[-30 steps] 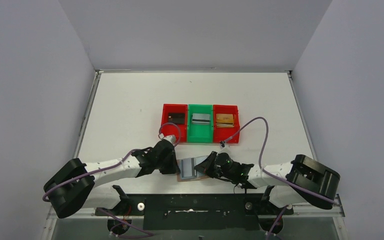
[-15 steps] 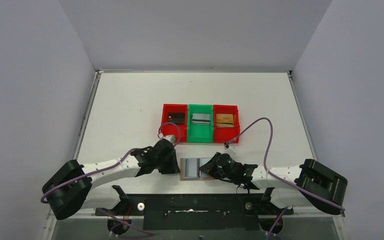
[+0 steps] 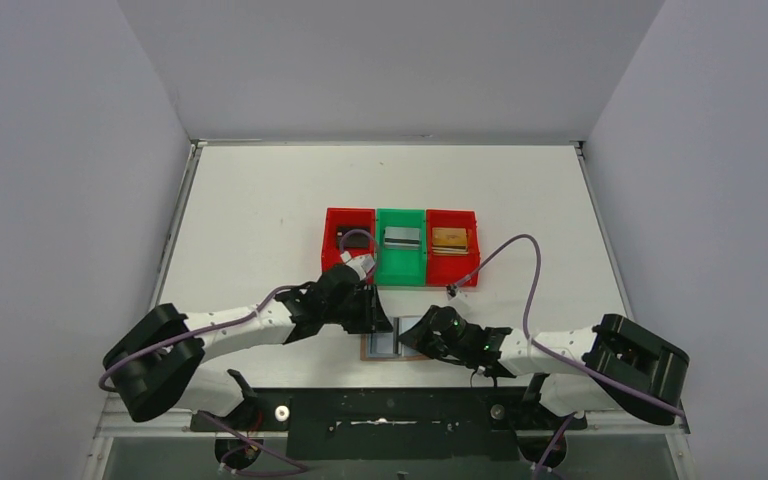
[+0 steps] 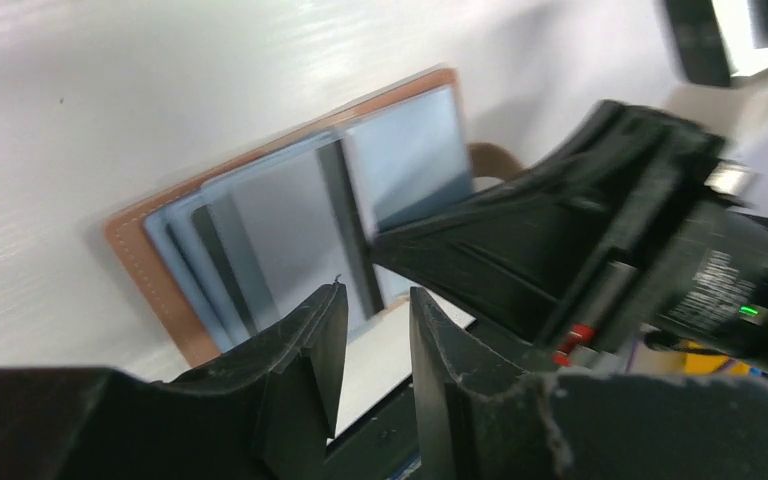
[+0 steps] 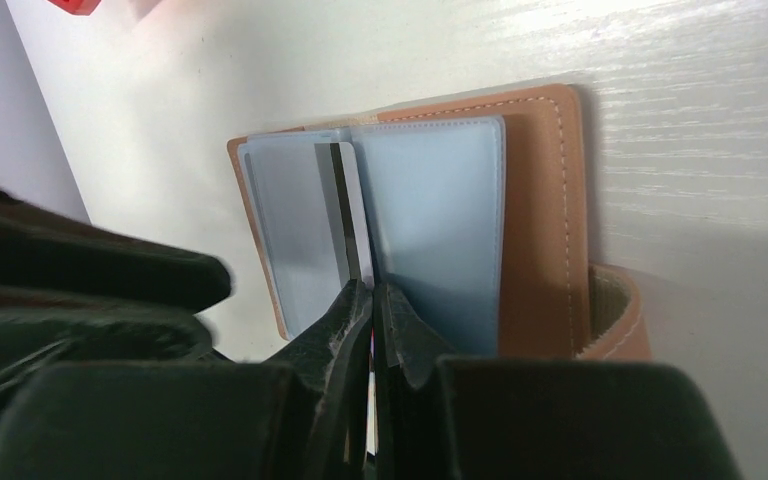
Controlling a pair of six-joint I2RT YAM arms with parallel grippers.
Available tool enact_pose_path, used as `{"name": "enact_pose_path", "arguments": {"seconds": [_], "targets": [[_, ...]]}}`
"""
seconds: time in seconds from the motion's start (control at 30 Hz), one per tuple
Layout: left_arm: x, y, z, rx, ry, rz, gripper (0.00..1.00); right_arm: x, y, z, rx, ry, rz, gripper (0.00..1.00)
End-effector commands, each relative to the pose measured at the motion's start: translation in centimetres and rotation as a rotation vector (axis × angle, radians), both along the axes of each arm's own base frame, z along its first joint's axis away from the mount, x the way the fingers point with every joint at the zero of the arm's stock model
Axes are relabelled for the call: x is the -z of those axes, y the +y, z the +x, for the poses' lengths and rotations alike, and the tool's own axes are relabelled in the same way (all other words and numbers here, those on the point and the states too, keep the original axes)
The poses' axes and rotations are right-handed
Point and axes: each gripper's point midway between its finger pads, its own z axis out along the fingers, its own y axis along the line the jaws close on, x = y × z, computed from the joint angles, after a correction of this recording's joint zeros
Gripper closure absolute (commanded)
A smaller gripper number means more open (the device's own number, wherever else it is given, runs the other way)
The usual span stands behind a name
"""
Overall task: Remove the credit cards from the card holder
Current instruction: Remove the credit card from the card holder.
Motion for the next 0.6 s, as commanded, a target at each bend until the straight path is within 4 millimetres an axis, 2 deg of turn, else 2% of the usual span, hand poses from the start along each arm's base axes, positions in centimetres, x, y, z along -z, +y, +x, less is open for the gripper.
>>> {"name": "enact_pose_path", "arguments": {"seconds": [0.0,0.1,0.2,0.37,0.57], "targets": [[2.2,-0.5,-0.5,0.003,0.059,0.02,0.73,-0.4,-0.6,0.4,0.026,-0.02,-0.028,1.0],[4.7,1.5,-0.9,-0.048,0.087,0.135,0.76,-0.7,-0.8,0.5,0.041,-0.027,-0.013,1.0],[5.2,2.8,-1.0,-0.074,0.083,0.184,0.76,-0.9,-0.9,0.5,0.049,-0.03,-0.006,1.0],[5.9,3.0,-1.4,-0.053,0.095,0.202,0.78,-1.2,-0.6,0.6,0.043,-0.036,0.012,0.99],[6.8,3.7,-1.8,-0.054,0.111,0.236,0.81,-1.8,-0.4,1.0,0.068,-0.058,0.074,0.82]]}}
